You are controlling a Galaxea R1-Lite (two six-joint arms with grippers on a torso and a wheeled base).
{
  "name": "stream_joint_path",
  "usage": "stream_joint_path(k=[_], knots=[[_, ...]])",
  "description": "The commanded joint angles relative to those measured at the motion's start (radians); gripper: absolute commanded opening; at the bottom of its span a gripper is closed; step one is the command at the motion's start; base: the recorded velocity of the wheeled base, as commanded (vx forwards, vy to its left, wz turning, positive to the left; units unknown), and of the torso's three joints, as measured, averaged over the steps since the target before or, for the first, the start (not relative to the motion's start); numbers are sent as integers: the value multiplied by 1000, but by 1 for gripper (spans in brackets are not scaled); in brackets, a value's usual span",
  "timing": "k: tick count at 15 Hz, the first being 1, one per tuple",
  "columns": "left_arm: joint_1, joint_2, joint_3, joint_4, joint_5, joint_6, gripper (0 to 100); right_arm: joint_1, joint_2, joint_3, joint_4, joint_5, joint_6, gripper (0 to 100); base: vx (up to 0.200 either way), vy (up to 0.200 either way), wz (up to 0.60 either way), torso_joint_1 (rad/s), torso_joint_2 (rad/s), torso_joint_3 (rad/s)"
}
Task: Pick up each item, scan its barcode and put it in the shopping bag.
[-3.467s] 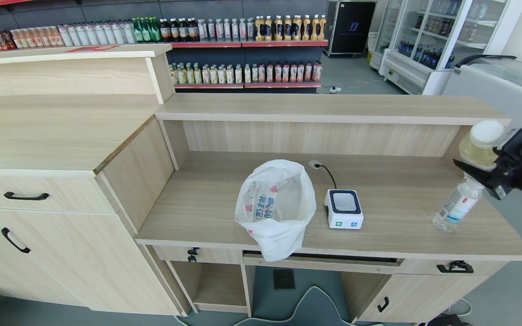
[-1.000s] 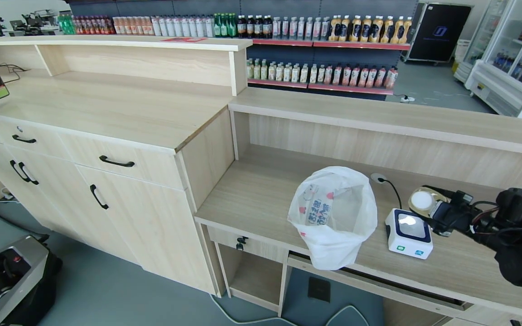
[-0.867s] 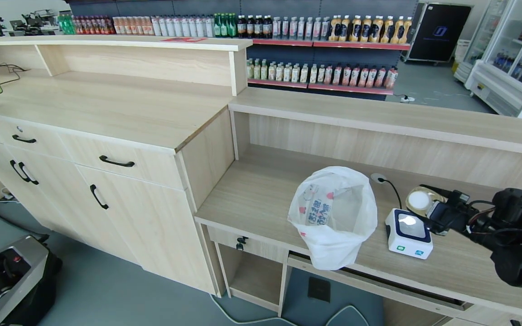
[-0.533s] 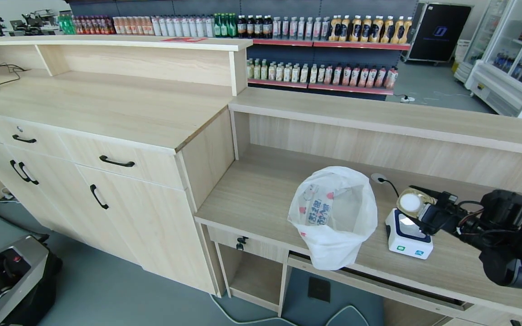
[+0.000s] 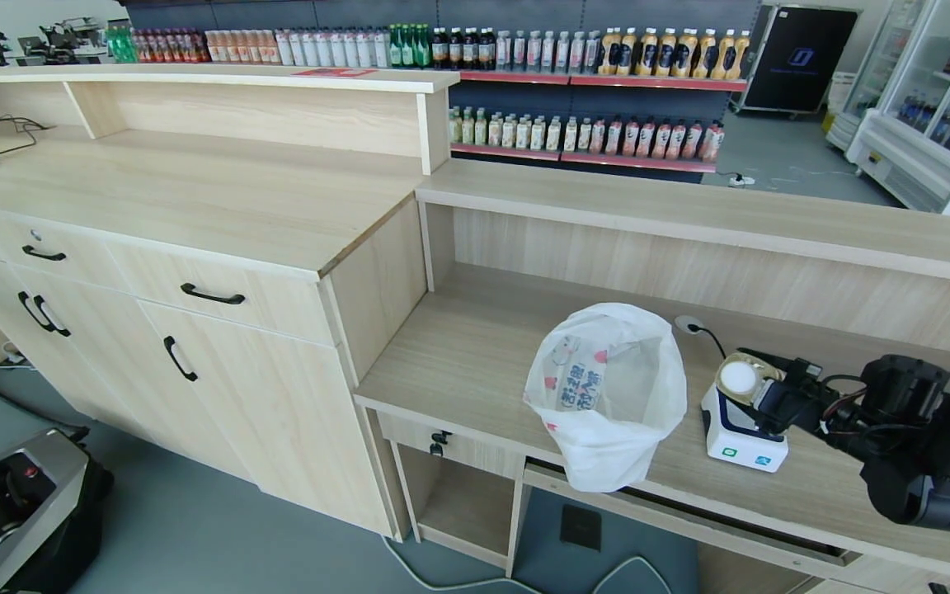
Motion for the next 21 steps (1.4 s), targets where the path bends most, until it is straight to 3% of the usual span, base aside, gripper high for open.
stream_joint_path(k=[1,19,21], knots=[[0,0,0,0,0,0,100,0,12,-9,-1,0,0,0,0,0,0,0,0,0],[0,0,0,0,0,0,100,10,41,-55,-1,-1,31,0,0,0,0,0,0,0],[0,0,0,0,-1,0,100,10,6,-55,4,-1,80,0,0,0,0,0,0,0]])
